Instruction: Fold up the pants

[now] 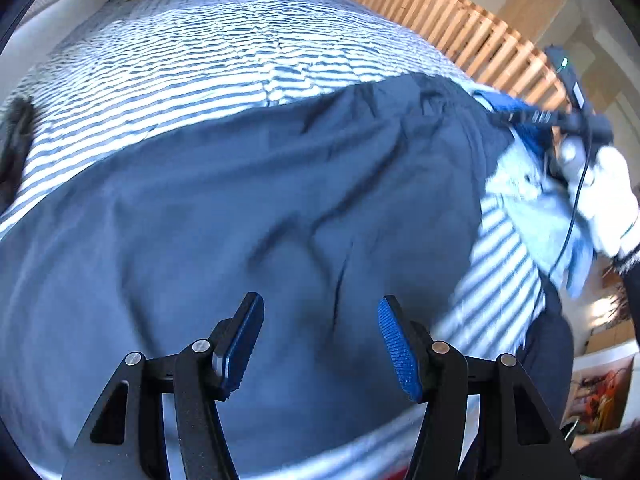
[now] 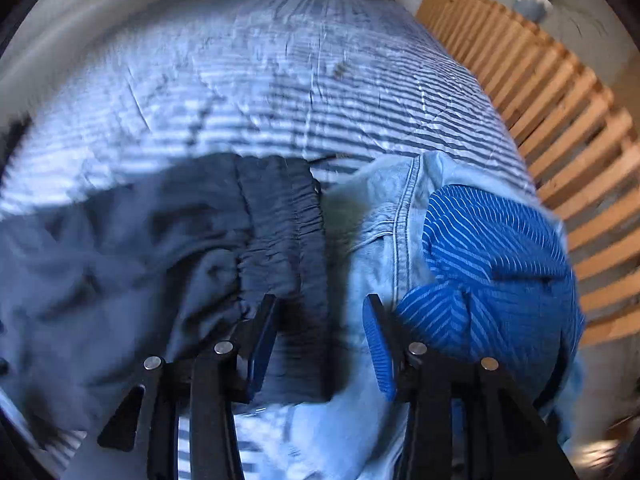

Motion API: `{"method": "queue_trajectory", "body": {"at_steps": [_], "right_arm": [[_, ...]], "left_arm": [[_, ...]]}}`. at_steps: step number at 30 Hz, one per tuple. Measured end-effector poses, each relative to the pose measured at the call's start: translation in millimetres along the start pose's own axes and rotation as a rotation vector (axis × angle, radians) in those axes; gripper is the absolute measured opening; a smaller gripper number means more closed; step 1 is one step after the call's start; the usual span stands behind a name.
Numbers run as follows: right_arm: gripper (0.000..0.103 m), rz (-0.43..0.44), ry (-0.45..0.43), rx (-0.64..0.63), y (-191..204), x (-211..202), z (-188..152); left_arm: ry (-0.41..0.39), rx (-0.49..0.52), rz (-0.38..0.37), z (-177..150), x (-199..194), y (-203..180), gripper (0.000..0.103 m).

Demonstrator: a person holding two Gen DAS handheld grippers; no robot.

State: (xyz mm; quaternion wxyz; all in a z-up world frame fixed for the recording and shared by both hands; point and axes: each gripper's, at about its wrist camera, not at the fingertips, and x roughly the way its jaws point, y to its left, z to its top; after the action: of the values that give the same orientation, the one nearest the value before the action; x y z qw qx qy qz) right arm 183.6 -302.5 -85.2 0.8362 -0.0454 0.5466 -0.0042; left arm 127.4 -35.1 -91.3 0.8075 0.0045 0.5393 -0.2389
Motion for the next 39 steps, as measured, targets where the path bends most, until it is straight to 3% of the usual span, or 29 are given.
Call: {"method": "queue_trajectory", "body": {"at_steps": [3,7,13,14,15,18,20,28,30,33,37,39], "right_arm": [[0.044,0.095,0.001,0.099,-4,-21,-20],[0.045,0.187,0.097,0.202,-6,-10,-44],[0.045,0.282,0.167,0.353,-10,19,-56],[0.045,0.3,0.17,0.373,-10,22,-54],[0.045,0.307,0.169,0.387,-9,26,-52],[0.049,0.328,0.164,0.435,-9,33,-46],[0.05,0.337,0.17,0.452,-9,38,-43],[0.054,0.4,0.208,0.568,-21,65,-32],[0.051,0.387,0.214,0.599,-20,70,-30],[0.022,0.314,0.185,0.534,-11,57,-24],[0.018,0.144,0.043,0.387,-4,-7,-22],[0.018,0.12,0.048,0.402,-15,-17,-32]], "left_arm": [[-0.001,0.049,0.015,-26,-16,-16,0.063],[-0.029,0.158,0.05,-49,-20,-59,0.063],[-0.012,0.317,0.139,-63,21,-114,0.063],[-0.006,0.33,0.164,-63,30,-117,0.059],[0.006,0.327,0.173,-61,37,-116,0.045],[0.019,0.296,0.166,-53,44,-106,0.016],[0.027,0.281,0.141,-50,43,-96,0.008],[-0.01,0.183,-0.021,-39,-5,-67,0.005],[-0.024,0.157,-0.052,-36,-18,-60,0.005],[-0.038,0.134,-0.083,-36,-33,-57,0.004],[-0.034,0.162,-0.147,-45,-36,-71,0.003],[0.005,0.186,-0.174,-54,-20,-79,0.003]]}}
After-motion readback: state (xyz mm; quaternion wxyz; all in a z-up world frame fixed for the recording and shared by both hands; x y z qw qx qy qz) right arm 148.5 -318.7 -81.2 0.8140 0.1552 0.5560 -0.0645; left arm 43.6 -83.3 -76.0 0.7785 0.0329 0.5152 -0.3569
